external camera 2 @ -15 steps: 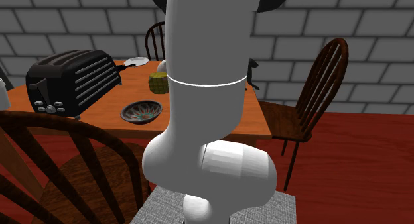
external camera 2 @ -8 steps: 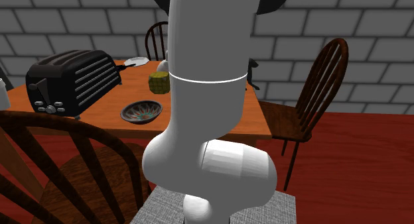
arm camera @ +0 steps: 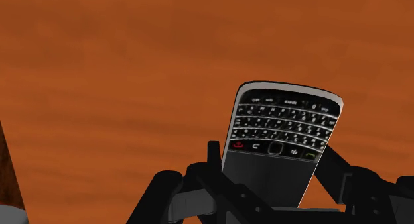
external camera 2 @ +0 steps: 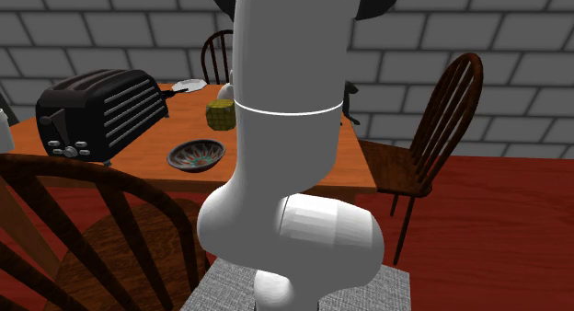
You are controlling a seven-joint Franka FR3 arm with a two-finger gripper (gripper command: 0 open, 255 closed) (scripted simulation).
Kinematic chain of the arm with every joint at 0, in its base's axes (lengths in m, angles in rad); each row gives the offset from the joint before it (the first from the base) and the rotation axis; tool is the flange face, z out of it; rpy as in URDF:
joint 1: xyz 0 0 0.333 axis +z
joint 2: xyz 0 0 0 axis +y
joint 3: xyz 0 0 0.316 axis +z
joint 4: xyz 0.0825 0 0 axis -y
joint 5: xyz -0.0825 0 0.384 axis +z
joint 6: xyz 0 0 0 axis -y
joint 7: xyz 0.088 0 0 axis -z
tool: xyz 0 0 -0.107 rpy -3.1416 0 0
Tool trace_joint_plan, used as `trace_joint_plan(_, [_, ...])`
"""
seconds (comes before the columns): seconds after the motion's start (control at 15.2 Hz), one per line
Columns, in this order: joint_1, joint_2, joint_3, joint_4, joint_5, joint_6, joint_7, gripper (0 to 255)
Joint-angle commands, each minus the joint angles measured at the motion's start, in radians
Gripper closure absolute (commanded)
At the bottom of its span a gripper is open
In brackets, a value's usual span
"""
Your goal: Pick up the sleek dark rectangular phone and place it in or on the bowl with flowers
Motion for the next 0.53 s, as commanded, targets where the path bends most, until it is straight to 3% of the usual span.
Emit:
trace_joint_plan(0.0, [0.000,0.002,0.000,0.000,0.000,0.000,0.000,255])
trace_joint_plan(0.46, [-0.001,-0.029,-0.001,0.010,-0.002,-0.040,0.003,255])
